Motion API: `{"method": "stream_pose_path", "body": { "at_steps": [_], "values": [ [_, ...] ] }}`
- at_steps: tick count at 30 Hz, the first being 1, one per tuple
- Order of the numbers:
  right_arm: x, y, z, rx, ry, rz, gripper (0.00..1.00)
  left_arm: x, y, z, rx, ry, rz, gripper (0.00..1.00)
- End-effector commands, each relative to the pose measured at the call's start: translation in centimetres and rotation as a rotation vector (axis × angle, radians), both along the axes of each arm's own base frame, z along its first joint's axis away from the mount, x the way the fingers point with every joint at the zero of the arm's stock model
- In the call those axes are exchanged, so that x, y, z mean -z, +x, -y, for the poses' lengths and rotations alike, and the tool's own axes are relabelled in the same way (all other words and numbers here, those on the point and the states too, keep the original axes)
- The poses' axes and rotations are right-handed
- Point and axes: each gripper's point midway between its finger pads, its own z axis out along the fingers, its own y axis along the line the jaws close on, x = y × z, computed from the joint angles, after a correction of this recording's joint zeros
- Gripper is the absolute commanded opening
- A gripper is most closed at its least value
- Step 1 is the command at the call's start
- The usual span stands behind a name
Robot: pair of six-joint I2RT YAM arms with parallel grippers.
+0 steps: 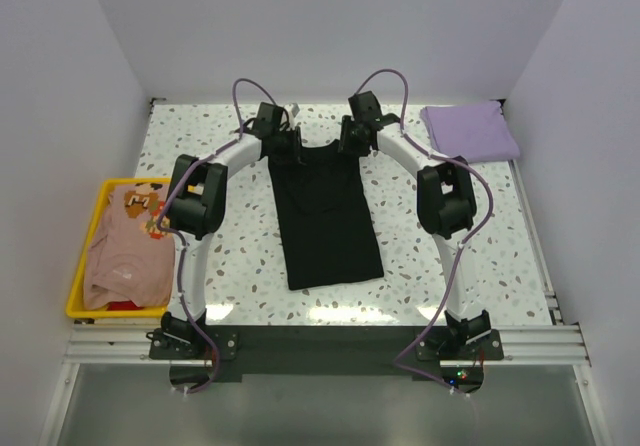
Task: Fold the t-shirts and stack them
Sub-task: Fold the tshirt
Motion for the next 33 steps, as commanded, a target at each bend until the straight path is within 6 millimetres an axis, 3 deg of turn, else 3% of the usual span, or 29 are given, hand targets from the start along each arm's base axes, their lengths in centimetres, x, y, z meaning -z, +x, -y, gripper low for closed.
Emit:
{"method": "stream_pose_path", "body": {
  "at_steps": [1,21,26,30,33],
  "values": [
    [-1.0,1.3,-0.1,0.013,0.008,0.043,0.41,-1.2,0.1,0.8,0.051,-0.015,0.040,0.33],
    [-0.7,1.2,0.0,0.012,0.005,0.043,0.41,-2.6,-0.8,0.9,0.078,-0.014,0.057,0.28],
    [-0.7,1.4,0.0,0.015,0.007,0.046,0.41,-3.0,-0.9,1.0,0.086,-0.022,0.060,0.18],
    [-0.9,1.5,0.0,0.017,0.007,0.052,0.41,-4.0,-1.2,1.2,0.087,-0.046,0.064,0.00],
    [-1.0,1.6,0.0,0.016,0.009,0.059,0.41,-5.6,-1.6,1.4,0.072,-0.088,0.083,0.00]
  ]
}}
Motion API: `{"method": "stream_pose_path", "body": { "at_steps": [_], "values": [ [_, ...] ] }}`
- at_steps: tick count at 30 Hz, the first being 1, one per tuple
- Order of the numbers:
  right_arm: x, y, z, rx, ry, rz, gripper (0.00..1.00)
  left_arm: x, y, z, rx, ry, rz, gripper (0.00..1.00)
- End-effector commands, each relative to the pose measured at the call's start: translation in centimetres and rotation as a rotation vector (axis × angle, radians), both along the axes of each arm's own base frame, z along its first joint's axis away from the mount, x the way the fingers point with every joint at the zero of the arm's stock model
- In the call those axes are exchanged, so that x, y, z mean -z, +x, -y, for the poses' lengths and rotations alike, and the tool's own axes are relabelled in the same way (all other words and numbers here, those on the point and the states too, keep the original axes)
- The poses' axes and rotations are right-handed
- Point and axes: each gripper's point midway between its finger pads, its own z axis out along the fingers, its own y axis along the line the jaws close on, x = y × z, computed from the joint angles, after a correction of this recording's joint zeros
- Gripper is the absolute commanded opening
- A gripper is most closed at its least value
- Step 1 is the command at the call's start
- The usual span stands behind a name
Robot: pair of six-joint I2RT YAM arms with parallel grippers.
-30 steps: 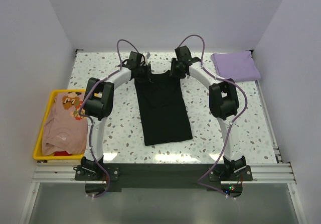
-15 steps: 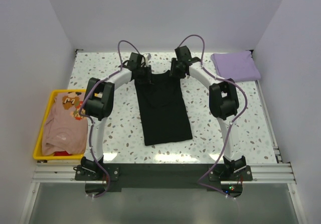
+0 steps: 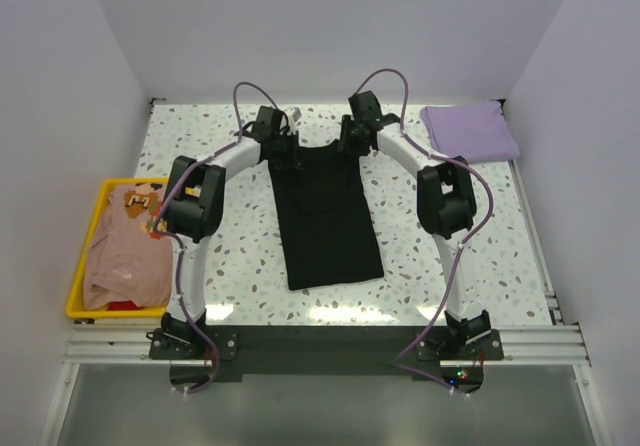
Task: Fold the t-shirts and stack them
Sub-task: Fold the tshirt
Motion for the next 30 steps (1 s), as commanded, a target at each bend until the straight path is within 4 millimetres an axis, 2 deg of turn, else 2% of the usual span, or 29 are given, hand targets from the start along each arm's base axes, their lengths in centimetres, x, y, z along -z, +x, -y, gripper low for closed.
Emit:
{"method": "stream_pose_path", "body": {
  "at_steps": [1,2,4,9,17,30],
  "values": [
    [-1.0,1.5,0.0,0.018,0.007,0.054,0.41,-6.4,0.1,1.0,0.011,-0.098,0.116,0.00],
    [-1.0,1.6,0.0,0.016,0.009,0.055,0.41,-6.1,-0.4,0.9,0.009,-0.102,0.108,0.00],
    [-1.1,1.6,-0.1,0.015,0.009,0.056,0.41,-7.6,-0.6,1.1,0.004,-0.128,0.134,0.00],
    [-1.2,1.7,0.0,0.018,0.013,0.058,0.41,-8.5,-1.6,0.5,-0.016,-0.128,0.147,0.00],
    [-0.8,1.8,-0.9,0.004,0.048,0.057,0.41,-7.1,-3.3,-1.0,-0.063,-0.099,0.113,0.00],
    [0.8,1.9,-2.0,-0.023,0.096,0.041,0.41,-4.5,-3.6,-3.2,-0.148,-0.037,0.056,0.00]
  ]
}}
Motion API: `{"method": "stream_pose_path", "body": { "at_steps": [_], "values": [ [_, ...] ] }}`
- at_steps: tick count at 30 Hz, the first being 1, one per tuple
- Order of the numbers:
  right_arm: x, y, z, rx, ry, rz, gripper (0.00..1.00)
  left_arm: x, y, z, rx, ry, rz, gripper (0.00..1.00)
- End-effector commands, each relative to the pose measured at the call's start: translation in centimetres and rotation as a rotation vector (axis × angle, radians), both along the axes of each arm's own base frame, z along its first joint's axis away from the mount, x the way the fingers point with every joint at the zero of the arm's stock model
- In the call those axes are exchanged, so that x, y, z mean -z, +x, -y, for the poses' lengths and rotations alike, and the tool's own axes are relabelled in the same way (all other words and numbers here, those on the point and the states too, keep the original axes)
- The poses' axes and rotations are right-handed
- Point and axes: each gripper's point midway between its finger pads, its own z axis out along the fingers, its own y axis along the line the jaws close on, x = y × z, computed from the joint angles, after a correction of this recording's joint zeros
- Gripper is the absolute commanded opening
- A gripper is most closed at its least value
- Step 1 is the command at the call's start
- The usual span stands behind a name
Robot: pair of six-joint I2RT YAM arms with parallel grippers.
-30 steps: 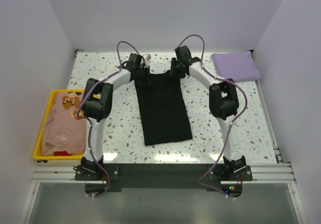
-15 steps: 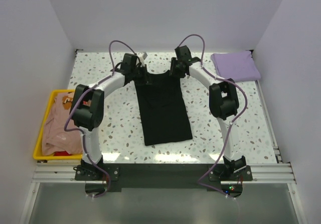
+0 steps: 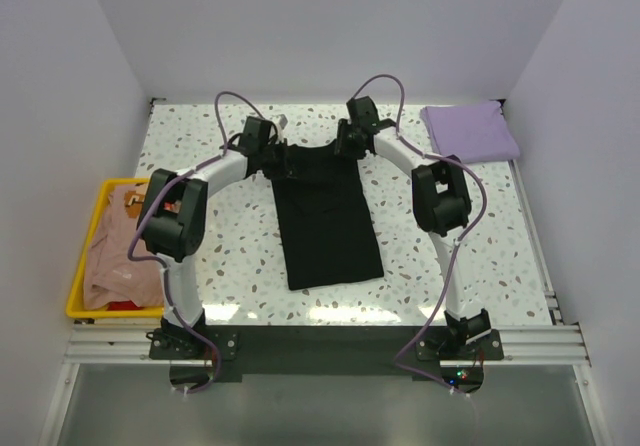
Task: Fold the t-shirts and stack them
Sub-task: Fold the tshirt
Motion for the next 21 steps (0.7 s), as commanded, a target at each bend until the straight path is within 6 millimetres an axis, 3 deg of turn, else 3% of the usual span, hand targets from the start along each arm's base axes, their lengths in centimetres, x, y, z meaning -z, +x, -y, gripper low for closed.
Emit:
{"method": "stream_pose_path", "body": {
  "at_steps": [1,9,12,14,16,21],
  "values": [
    [-1.5,1.3,-0.8,-0.003,0.051,0.051,0.41,-1.8,1.4,-1.0,-0.054,0.002,0.056,0.00],
    [-3.1,1.9,-1.4,-0.015,0.092,0.090,0.43,-0.5,2.3,-2.1,-0.094,0.030,0.026,0.01],
    [-3.5,2.4,-1.2,-0.016,0.104,0.093,0.43,-0.6,3.0,-2.0,-0.094,0.029,0.028,0.09],
    [-4.1,2.7,-1.1,-0.022,0.121,0.101,0.43,-1.2,3.7,-2.0,-0.097,0.028,0.043,0.22],
    [-4.8,3.0,-0.9,-0.023,0.142,0.118,0.44,-2.4,4.4,-1.9,-0.097,0.019,0.071,0.29],
    [-8.9,3.6,-0.7,-0.046,0.206,0.177,0.49,-6.0,6.3,-2.0,-0.111,0.003,0.132,0.41]
  ]
}}
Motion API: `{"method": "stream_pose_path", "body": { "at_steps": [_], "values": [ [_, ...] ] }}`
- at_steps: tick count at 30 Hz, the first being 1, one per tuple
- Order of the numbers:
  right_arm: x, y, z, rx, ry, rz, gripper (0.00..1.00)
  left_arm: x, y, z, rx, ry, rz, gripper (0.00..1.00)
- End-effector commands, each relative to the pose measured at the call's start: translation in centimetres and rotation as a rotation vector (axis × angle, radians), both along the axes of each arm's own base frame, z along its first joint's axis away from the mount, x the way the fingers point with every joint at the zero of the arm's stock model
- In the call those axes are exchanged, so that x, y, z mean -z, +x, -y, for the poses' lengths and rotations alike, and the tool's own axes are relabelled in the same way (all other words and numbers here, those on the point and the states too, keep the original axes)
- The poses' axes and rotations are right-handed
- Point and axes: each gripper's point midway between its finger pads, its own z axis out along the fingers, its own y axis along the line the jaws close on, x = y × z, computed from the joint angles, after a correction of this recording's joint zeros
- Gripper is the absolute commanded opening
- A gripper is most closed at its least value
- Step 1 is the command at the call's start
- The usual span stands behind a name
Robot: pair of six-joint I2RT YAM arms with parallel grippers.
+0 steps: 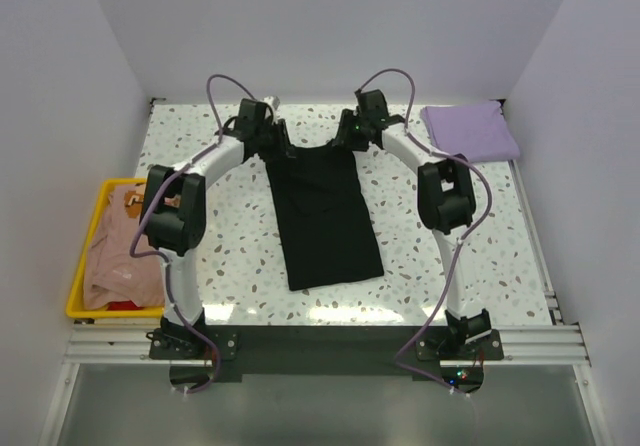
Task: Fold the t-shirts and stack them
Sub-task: Fold the tshirt
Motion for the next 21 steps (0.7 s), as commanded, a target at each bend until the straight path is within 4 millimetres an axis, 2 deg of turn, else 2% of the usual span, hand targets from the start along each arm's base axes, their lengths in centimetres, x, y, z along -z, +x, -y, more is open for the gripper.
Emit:
{"method": "stream_pose_path", "body": {
  "at_steps": [1,3,5,7,12,14,16,17,18,19,20,21],
  "values": [
    [-7.9,2.0,-0.4,-0.020,0.108,0.148,0.50,-5.0,2.6,-0.4,-0.026,-0.025,0.110,0.42],
    [-9.1,1.8,-0.2,-0.023,0.117,0.158,0.50,-5.8,2.9,-1.1,-0.075,-0.014,0.116,0.43],
    [-9.2,1.4,-0.1,-0.029,0.118,0.153,0.50,-6.9,2.9,-2.1,-0.129,0.001,0.133,0.42],
    [-9.7,0.4,0.2,-0.027,0.119,0.148,0.50,-6.9,2.5,-3.2,-0.198,0.020,0.114,0.37],
    [-9.8,-2.5,1.3,-0.018,0.110,0.120,0.50,-5.4,1.2,-5.3,-0.300,0.051,0.050,0.26],
    [-9.7,-3.5,1.3,-0.024,0.123,0.112,0.50,-4.9,1.2,-5.5,-0.307,0.047,0.036,0.22],
    [-9.4,-5.2,1.6,-0.030,0.130,0.091,0.50,-3.5,1.3,-5.8,-0.315,0.063,0.001,0.18],
    [-9.5,-5.7,1.5,-0.034,0.135,0.092,0.50,-3.5,1.7,-5.9,-0.317,0.067,0.000,0.16],
    [-8.1,-6.9,1.8,-0.035,0.123,0.057,0.50,-2.4,1.8,-5.9,-0.319,0.075,-0.023,0.13],
    [-9.1,-7.7,1.9,-0.037,0.126,0.071,0.50,-2.0,1.9,-5.9,-0.318,0.078,-0.028,0.12],
    [-9.0,-8.3,2.1,-0.033,0.126,0.062,0.50,-1.5,2.0,-5.9,-0.319,0.080,-0.036,0.10],
    [-7.5,-9.8,2.5,-0.030,0.117,0.023,0.50,-0.8,2.1,-5.9,-0.322,0.084,-0.051,0.06]
  ]
}}
